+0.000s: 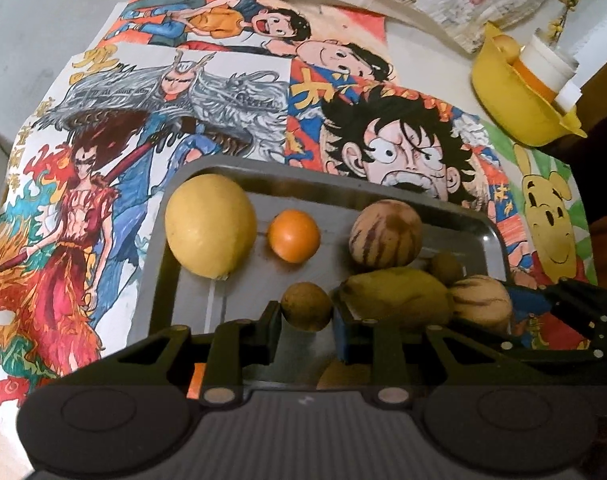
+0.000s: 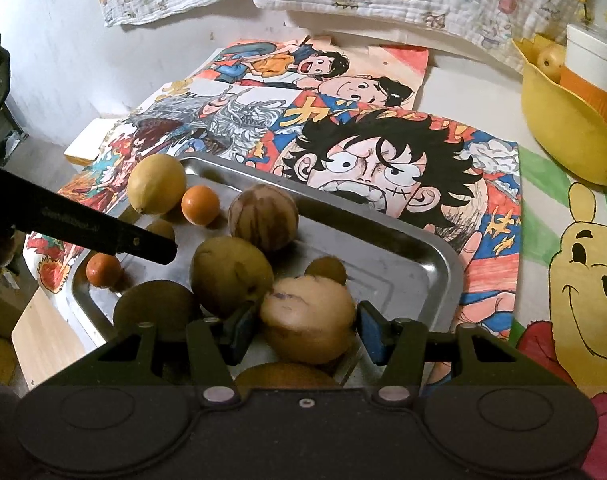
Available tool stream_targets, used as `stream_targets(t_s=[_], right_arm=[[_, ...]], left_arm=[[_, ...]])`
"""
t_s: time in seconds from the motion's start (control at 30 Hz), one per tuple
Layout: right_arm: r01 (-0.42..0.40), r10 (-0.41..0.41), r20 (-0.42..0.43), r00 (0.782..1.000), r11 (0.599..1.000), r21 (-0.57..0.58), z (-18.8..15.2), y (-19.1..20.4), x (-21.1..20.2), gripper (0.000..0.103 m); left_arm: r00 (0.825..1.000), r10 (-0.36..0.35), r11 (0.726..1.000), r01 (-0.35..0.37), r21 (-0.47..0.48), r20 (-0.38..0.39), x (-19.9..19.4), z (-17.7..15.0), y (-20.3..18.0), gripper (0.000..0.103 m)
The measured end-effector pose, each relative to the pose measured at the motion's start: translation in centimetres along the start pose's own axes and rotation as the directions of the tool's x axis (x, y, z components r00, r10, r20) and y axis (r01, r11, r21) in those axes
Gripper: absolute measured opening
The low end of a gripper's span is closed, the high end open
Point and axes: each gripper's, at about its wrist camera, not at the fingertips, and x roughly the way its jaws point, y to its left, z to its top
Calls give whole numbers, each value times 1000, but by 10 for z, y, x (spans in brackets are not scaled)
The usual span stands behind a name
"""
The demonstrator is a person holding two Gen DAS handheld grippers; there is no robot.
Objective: Organize fruits
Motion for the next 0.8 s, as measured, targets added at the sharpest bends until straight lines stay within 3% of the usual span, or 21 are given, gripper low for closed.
stream_targets(t_s=[0.4,0.53,0.67,0.8], right_arm=[[1,-1,-2,1000,1000,13,1,2,1,57],[6,-6,3,1000,1000,13,0,3,0,64],[7,-7,8,1000,1000,13,-2,6,-2,67],[10,-10,10,1000,1000,13,-3,7,-3,72]], left_arm=[[999,14,1000,-14,-11,-44,8,-3,3,30],[1000,-7,1000,7,-25,-28,5,-2,4,37],[1000,0,1000,0,-26,-27,5,-2,5,37],[1000,7,999,-8,-35,-26,4,-3,6,46]])
